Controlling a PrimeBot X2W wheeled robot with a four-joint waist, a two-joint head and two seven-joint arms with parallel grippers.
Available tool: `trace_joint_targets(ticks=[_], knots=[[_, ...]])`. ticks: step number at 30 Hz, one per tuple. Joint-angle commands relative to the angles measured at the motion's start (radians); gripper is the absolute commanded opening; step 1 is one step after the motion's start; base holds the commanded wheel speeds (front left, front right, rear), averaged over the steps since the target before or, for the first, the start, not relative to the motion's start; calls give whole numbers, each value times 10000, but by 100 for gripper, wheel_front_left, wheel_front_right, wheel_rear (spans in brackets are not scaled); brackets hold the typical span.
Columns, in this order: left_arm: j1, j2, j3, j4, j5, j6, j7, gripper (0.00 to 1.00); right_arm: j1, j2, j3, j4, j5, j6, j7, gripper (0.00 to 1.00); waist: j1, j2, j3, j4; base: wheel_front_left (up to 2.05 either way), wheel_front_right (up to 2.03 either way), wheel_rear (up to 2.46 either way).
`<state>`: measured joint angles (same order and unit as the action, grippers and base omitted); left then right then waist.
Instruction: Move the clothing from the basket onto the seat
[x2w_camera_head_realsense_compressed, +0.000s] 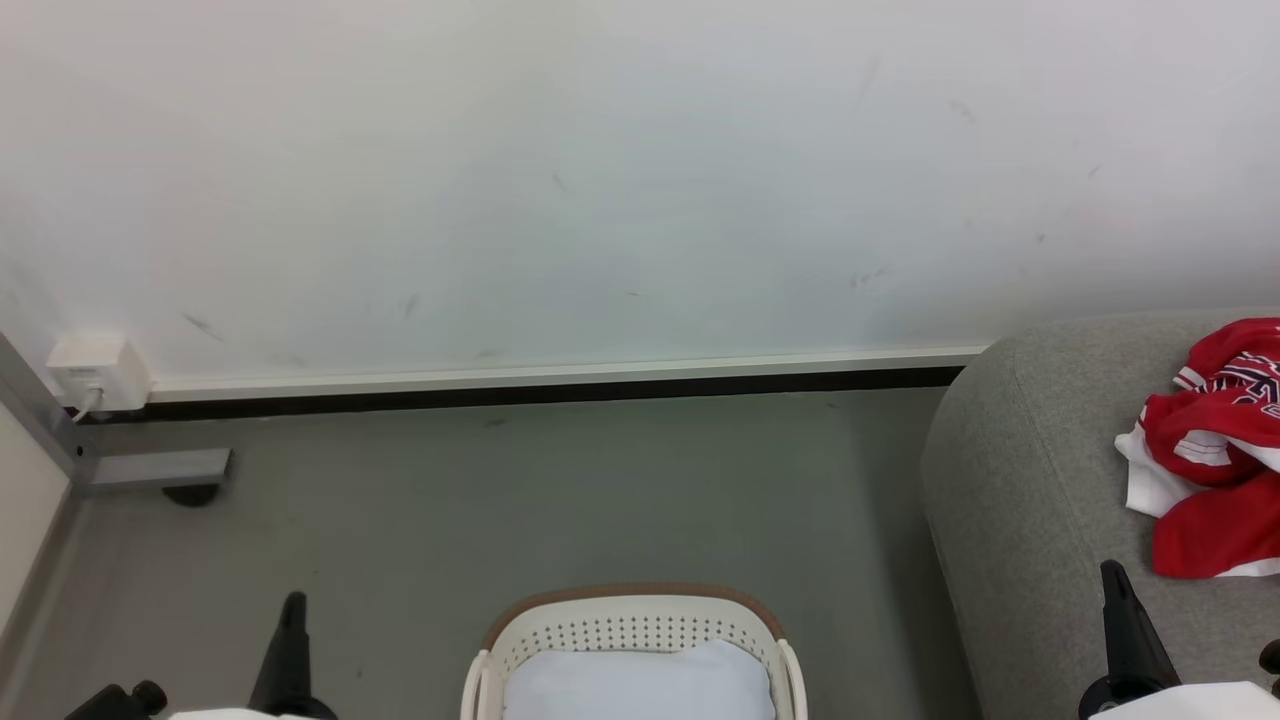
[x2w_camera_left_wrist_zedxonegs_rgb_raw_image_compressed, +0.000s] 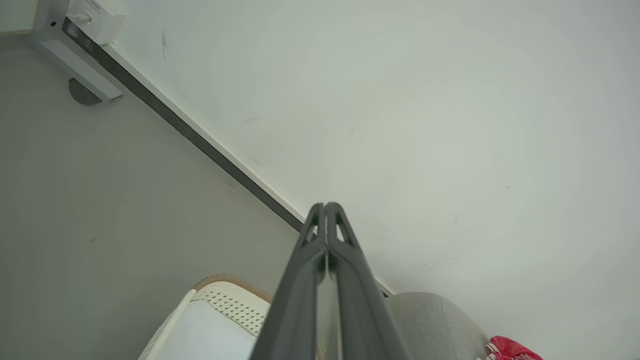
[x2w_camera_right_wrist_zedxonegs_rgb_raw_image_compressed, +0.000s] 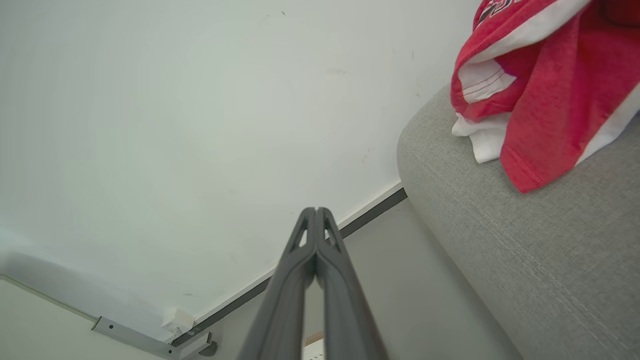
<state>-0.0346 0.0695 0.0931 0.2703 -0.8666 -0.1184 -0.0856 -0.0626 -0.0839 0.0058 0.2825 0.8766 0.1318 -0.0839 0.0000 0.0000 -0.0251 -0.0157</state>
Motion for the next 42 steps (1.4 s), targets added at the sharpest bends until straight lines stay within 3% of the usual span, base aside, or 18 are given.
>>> trace_joint_targets(ticks=[1, 42], knots=[[-234, 28, 63, -150, -395, -49, 79, 0, -305, -4, -95, -175, 353, -7, 73, 0, 0, 0, 5, 4, 0, 0, 0], [-568, -94, 165, -221, -4518, -105, 1204, 0, -441, 189, -758, -308, 4400, -14, 1192, 0, 0, 0, 140, 79, 0, 0, 0]])
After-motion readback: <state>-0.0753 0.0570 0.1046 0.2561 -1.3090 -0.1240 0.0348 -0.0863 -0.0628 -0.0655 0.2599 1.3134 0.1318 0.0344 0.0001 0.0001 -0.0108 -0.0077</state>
